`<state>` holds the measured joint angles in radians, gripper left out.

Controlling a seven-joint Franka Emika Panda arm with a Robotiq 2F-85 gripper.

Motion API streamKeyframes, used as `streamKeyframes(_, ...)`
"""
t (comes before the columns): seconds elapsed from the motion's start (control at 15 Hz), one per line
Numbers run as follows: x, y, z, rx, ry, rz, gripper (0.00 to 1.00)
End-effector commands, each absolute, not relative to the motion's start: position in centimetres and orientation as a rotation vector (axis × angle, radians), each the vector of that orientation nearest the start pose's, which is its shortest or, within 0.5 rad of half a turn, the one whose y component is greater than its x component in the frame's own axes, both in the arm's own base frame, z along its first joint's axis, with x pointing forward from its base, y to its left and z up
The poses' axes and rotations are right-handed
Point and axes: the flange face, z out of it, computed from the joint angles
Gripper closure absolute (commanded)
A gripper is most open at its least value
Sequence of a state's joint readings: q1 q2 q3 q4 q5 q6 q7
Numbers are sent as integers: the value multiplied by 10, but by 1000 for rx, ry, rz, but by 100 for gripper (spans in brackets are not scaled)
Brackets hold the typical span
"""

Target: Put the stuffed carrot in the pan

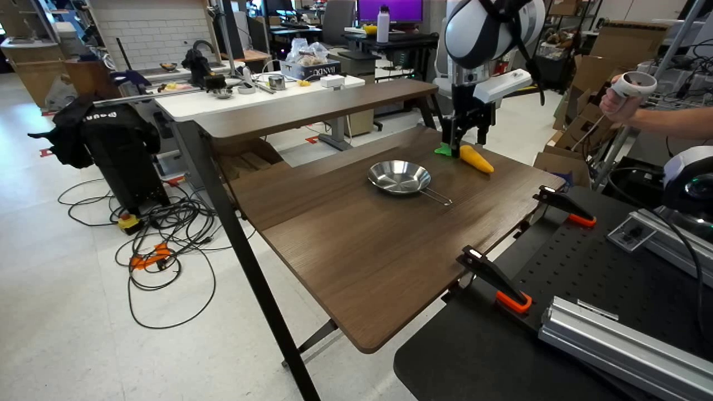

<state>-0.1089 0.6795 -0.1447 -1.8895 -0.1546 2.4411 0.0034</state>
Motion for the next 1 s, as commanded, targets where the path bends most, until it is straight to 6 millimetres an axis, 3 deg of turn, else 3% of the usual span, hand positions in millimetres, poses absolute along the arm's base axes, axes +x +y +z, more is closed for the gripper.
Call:
streamKeyframes(0.0,603,-153,124,-3327,142,203,26)
streamKeyframes(0.47,604,-150,121,-3344,112,149,82)
streamKeyframes(0.6,603,-149,124,-3347,110,142,94)
streamKeyframes(0.67,602,-149,127,-3346,111,137,98)
streamKeyframes(0.93,601,-142,144,-3342,108,108,99)
